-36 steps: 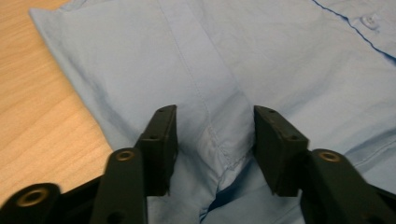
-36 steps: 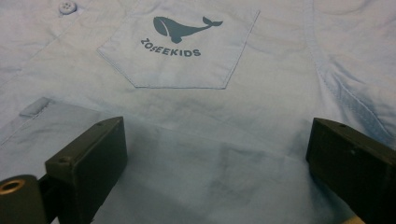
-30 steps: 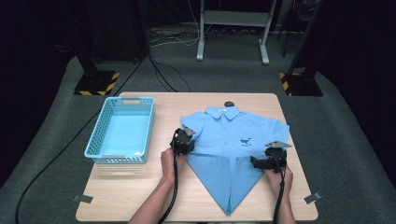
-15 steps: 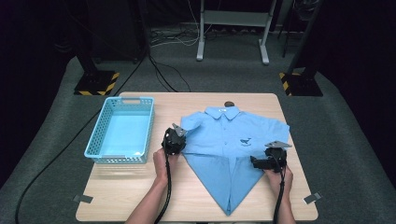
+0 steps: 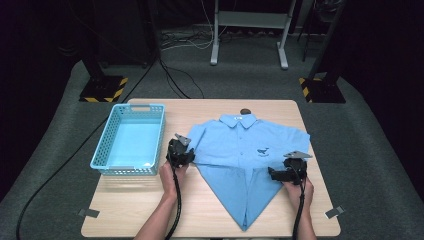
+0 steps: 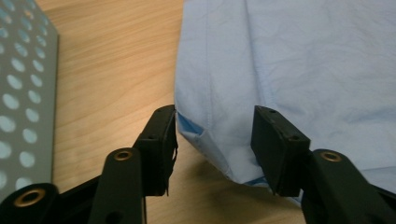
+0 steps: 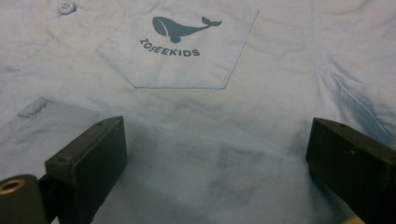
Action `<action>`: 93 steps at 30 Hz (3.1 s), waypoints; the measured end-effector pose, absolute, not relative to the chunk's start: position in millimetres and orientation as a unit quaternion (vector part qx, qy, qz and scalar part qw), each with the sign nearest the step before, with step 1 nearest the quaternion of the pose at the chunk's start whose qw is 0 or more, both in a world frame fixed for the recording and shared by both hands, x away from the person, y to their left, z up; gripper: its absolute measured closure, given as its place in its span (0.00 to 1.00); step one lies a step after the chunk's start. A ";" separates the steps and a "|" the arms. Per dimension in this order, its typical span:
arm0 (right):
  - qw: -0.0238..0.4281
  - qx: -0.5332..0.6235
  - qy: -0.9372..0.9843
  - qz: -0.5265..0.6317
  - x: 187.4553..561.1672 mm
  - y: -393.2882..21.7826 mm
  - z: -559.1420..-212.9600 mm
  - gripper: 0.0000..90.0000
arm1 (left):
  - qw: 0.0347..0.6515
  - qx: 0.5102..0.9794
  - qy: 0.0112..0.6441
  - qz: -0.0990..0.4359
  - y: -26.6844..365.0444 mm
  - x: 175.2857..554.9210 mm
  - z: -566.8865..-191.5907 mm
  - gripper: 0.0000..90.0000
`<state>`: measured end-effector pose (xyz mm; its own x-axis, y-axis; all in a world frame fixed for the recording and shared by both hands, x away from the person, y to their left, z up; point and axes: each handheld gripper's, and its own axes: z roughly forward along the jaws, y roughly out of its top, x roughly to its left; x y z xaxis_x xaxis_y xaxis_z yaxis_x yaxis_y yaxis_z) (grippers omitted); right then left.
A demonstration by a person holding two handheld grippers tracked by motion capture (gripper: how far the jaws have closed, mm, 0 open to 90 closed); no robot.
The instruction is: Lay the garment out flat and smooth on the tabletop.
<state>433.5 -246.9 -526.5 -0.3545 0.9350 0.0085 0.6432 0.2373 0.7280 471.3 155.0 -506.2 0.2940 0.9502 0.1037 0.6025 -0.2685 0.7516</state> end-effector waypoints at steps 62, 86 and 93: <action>0.222 0.523 0.754 0.329 433.7 -247.0 -526.5 0.05 | 0.367 0.796 0.450 0.169 117.3 444.2 -513.7 0.00; 0.220 0.530 0.748 0.333 430.7 -248.1 -526.1 0.04 | 0.345 0.817 0.428 0.175 116.8 429.0 -528.4 0.00; 0.225 0.535 0.744 0.330 429.6 -248.1 -525.9 0.03 | 0.346 0.818 0.426 0.174 116.7 429.4 -528.4 0.00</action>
<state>429.6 -248.1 -525.9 -0.3264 0.9451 0.0178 0.6478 0.2099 0.7323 429.4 116.7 -528.4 0.5768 0.8169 -0.0102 0.5763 -0.3980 0.7138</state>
